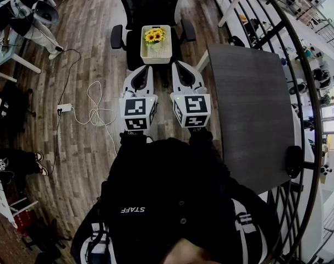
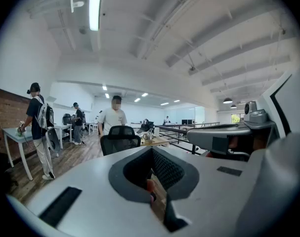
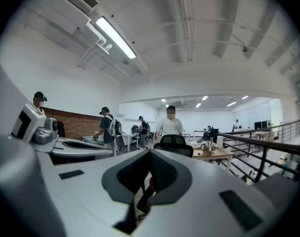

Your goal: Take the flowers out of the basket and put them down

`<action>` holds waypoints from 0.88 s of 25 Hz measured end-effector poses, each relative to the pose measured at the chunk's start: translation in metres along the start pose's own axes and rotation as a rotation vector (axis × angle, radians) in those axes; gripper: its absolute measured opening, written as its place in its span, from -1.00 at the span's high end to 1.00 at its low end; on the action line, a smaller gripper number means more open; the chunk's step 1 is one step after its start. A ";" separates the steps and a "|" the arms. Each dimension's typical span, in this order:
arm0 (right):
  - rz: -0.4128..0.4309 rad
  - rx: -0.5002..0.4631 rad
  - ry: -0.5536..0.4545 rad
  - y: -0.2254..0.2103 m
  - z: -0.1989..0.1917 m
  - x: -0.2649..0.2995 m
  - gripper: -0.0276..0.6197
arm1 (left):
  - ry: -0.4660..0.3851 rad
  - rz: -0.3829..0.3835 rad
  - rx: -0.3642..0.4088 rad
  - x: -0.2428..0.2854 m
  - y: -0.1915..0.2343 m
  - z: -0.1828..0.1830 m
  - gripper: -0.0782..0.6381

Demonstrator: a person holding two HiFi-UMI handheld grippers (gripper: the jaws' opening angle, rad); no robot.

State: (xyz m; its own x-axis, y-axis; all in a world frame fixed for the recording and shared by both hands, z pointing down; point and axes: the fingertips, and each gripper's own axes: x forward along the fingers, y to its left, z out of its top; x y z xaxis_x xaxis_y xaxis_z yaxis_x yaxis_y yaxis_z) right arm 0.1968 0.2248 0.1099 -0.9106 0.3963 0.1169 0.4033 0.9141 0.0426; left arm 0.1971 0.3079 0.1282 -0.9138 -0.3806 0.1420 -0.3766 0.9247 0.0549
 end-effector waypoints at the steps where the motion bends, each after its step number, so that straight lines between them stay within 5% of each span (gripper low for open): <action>1: 0.002 -0.001 0.002 0.002 0.000 0.000 0.88 | 0.002 0.002 -0.003 -0.001 0.002 -0.001 0.78; 22: -0.044 0.039 0.012 0.003 -0.013 0.036 0.88 | 0.041 0.005 -0.015 0.016 0.041 -0.017 0.78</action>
State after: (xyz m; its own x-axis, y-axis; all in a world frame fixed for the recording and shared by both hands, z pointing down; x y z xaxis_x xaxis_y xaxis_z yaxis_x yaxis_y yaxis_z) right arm 0.1664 0.2409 0.1267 -0.9262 0.3547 0.1278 0.3587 0.9334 0.0092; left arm 0.1692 0.3399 0.1499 -0.9084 -0.3758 0.1830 -0.3694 0.9267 0.0689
